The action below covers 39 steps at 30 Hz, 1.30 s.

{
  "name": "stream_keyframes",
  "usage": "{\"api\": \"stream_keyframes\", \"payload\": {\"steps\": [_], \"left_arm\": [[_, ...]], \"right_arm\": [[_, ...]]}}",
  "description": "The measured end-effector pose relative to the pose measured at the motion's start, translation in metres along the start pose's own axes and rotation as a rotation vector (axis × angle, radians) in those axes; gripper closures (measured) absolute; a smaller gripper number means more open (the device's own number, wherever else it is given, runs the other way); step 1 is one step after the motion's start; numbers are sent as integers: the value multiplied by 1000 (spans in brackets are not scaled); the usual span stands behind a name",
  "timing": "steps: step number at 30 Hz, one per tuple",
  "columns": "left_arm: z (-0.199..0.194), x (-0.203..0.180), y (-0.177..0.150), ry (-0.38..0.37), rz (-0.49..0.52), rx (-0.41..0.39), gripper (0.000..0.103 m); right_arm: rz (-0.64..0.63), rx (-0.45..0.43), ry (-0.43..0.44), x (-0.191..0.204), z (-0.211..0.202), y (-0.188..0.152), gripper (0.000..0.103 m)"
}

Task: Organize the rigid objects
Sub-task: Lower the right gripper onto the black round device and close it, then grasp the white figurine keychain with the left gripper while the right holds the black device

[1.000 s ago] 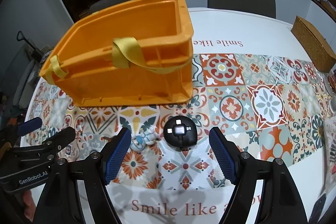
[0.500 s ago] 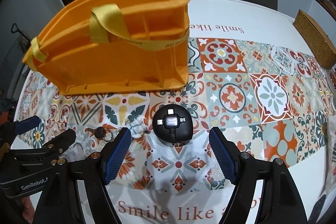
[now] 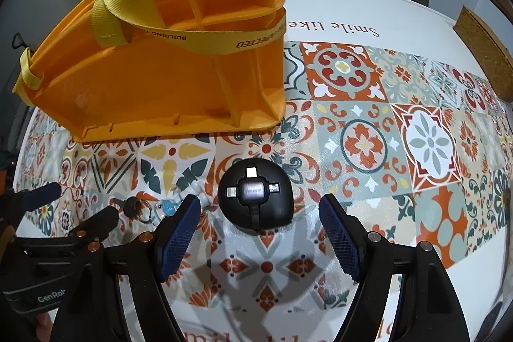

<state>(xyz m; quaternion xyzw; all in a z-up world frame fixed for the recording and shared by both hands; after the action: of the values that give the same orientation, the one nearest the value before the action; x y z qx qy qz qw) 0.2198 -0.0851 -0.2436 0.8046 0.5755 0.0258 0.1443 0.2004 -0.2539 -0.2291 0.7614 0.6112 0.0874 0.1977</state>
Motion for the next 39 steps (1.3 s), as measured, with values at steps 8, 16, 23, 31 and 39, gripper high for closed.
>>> {"api": "stream_keyframes", "payload": {"steps": [8,16,23,31,39], "left_arm": [[5,3,3,6,3,4,8],[11,6,8,-11,6,0,8],[12,4,9,-14,16,3,8],[3,-12,-1,-53,67,-17,8],[-8,-40,-10,-131,182,-20,9]], "right_arm": [[-5,12,-6,2,19,9,27],[8,15,0,6,35,14,32],[-12,11,0,13,45,9,46],[23,14,-7,13,35,-8,47],[107,58,16,-6,10,-36,47]]}}
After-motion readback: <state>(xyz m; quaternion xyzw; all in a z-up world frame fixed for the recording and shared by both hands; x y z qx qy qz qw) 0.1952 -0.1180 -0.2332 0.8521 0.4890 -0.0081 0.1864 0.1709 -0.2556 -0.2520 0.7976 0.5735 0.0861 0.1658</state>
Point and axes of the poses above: each gripper's, at about its wrist camera, not at the fingertips, and z roughly the way its jaws point, x to its left, y to its top, the point moved 8 cm from there along z, roughly the way its jaws point, and after that the axes turned 12 degrees about -y, right-handed, at the moved point
